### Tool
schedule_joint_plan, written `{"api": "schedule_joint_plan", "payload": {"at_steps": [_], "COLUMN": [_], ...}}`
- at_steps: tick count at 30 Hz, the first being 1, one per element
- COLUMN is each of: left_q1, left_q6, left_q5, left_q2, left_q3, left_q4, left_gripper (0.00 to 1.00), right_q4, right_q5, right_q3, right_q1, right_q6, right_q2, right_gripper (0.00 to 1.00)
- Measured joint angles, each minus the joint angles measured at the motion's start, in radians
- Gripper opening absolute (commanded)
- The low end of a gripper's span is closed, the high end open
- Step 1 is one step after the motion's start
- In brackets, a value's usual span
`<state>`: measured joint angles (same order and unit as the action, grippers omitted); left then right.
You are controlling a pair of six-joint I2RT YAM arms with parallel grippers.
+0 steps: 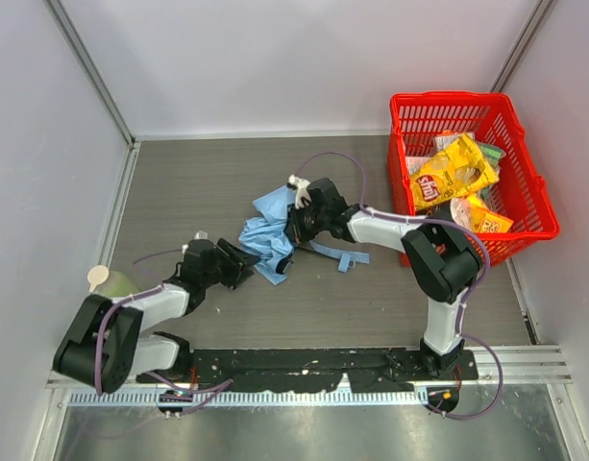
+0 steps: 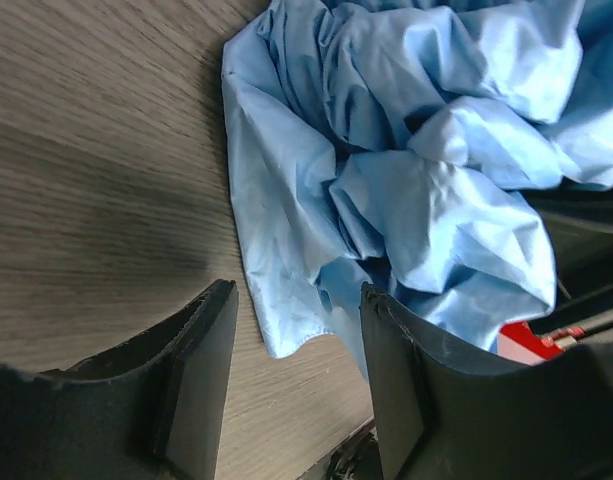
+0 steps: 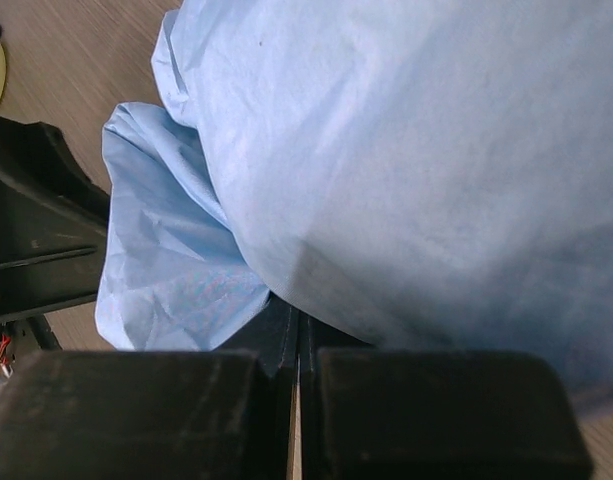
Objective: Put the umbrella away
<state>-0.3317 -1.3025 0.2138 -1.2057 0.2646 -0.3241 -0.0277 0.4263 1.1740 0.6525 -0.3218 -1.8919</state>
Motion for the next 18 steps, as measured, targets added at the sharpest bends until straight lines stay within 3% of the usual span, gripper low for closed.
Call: {"api": "schedule_joint_plan", "payload": {"at_steps": [2,5,8,11,14,18], "left_q1": [0.0,0.0,0.0,0.0,0.0,0.0], "left_q6": [-0.007,-0.01,-0.011,-0.027,-0.043,-0.075], "left_q5": [0.006,0.006,0.015,0.038,0.053,0.063], "left_q2": [-0.056,-0.122,-0.201,-0.293,-0.323,-0.279], "left_q3": [0.011,0.036,0.077,0.104,0.093,0.058], "left_q4": [-0.028,-0.072,-0.131,-0.225,-0.275,-0.282], "left_gripper": [0.55,0.36,0.08,0.0,0.0,0.0], "right_q4": [0.004,0.013,0.035,0.079,0.152,0.272], "right_q5": [0.002,0.006,0.0,-0.02,-0.077,-0.211], "right_q3": [0.002,0.015,0.031,0.045,0.064,0.099], "right_q1": [0.0,0.0,0.009,0.027,0.068,0.163], "right_q6": [0.0,0.002,0.016,0.043,0.087,0.153], "right_q2": [0.0,0.0,0.0,0.0,0.0,0.009], "right_gripper": [0.01,0.01,0.01,0.02,0.16,0.44]}}
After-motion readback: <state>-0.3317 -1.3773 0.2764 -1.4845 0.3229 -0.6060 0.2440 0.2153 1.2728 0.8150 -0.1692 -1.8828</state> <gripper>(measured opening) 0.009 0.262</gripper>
